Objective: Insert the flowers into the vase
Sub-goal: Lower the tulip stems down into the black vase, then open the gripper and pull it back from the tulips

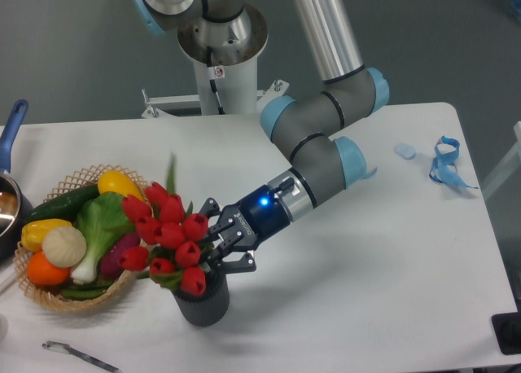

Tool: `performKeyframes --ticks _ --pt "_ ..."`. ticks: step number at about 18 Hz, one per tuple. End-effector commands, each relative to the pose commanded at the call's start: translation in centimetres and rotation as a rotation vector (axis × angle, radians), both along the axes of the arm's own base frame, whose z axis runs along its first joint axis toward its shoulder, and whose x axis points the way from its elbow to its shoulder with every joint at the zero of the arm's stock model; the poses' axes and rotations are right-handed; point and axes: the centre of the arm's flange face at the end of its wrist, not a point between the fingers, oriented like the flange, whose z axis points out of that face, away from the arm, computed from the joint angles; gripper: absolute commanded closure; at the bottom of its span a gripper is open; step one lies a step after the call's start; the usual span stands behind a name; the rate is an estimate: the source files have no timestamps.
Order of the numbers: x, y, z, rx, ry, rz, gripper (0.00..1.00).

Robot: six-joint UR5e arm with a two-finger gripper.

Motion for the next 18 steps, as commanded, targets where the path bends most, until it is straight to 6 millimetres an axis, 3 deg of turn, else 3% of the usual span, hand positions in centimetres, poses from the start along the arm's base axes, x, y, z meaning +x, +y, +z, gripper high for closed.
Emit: performKeyframes --ticks 3,4,5,6,7,10,12,18 --pt "-0.3 -0.3 -0.1 -0.002 -0.003 0.006 0.48" --pt "-0.4 -0.4 -0.1 -0.002 -0.003 0.009 0.41" --pt "-0.7 -0.7 -0.1 -0.002 -0.003 0.015 0.30" --pt "-0.7 -0.7 0.0 -0.002 -0.001 0.017 0.11" --pt "-1.0 -0.9 0.0 -0.001 0.001 0.021 0.00" --pt "-1.8 -2.0 0.0 0.006 0.014 0.042 0.00" --pt "-2.4 -2.7 1.1 -0.014 0.074 0.059 0.00" --pt "-4.6 -6.7 6.0 -0.285 0.389 0.174 0.00"
